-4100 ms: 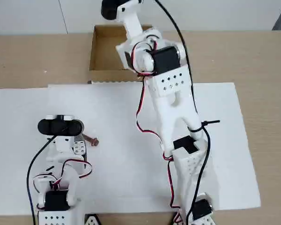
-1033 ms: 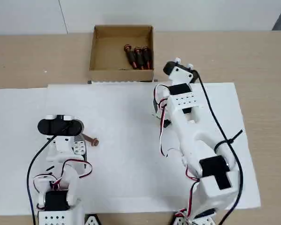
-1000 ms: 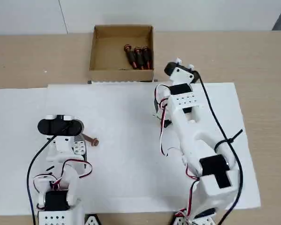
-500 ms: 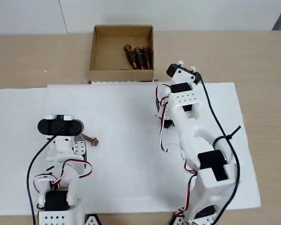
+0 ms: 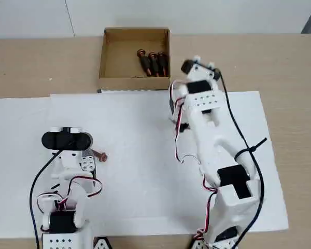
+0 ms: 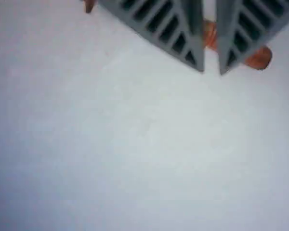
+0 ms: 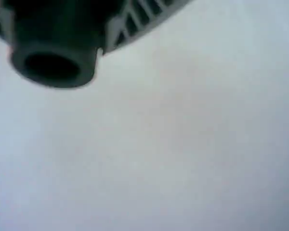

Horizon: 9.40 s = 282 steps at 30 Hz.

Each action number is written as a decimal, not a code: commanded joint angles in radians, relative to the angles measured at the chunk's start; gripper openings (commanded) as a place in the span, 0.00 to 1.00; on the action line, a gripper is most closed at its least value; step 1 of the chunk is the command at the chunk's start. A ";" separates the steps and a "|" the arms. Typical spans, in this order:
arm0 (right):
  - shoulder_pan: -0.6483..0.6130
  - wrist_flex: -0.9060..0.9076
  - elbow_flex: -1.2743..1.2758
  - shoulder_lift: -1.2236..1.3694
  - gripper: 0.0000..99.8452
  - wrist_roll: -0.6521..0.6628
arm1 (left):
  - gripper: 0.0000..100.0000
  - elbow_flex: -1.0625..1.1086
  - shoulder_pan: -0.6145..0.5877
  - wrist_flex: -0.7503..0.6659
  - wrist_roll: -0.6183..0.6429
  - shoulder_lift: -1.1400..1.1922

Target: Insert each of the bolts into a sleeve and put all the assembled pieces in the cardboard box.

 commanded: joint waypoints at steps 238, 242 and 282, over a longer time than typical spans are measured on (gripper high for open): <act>-0.191 -0.421 1.341 -1.916 0.00 0.631 | 0.01 -0.447 0.462 -0.081 0.508 0.123; -0.288 -0.515 1.419 -1.916 0.00 0.637 | 0.01 -0.363 0.470 -0.164 0.529 0.060; -0.458 -0.852 1.625 -1.917 0.00 0.858 | 0.01 -0.213 0.468 -0.301 0.707 -0.023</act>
